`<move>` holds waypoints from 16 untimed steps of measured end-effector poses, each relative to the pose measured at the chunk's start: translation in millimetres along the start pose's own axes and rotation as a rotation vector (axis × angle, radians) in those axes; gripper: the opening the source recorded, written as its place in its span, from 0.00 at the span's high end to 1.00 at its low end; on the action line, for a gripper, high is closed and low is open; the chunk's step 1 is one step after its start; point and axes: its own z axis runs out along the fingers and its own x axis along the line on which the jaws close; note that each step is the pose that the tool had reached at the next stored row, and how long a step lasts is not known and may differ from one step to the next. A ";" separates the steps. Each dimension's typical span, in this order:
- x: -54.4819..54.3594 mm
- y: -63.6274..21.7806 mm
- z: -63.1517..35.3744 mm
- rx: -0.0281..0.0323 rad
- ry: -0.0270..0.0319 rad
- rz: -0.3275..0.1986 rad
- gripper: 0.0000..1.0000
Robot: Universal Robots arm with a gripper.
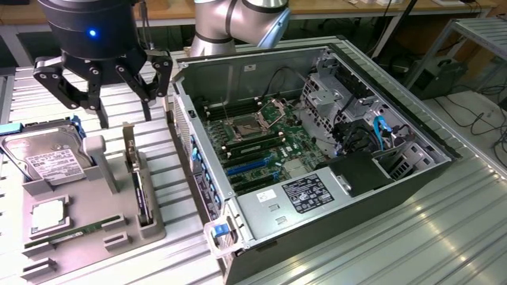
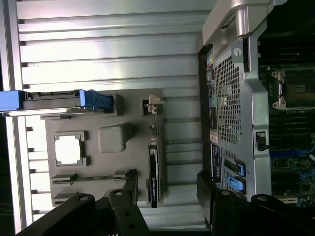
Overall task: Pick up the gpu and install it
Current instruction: 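Pick up the gpu and move the gpu toward the slot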
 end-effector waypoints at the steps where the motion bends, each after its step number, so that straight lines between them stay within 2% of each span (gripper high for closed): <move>1: 0.2 -0.1 1.4 -0.0001 -0.0001 0.000 0.40; 5: 1.6 -4.8 9.0 -0.0001 0.0000 -0.001 0.40; 16: 3.4 -9.8 25.2 -0.0002 0.0003 -0.007 0.40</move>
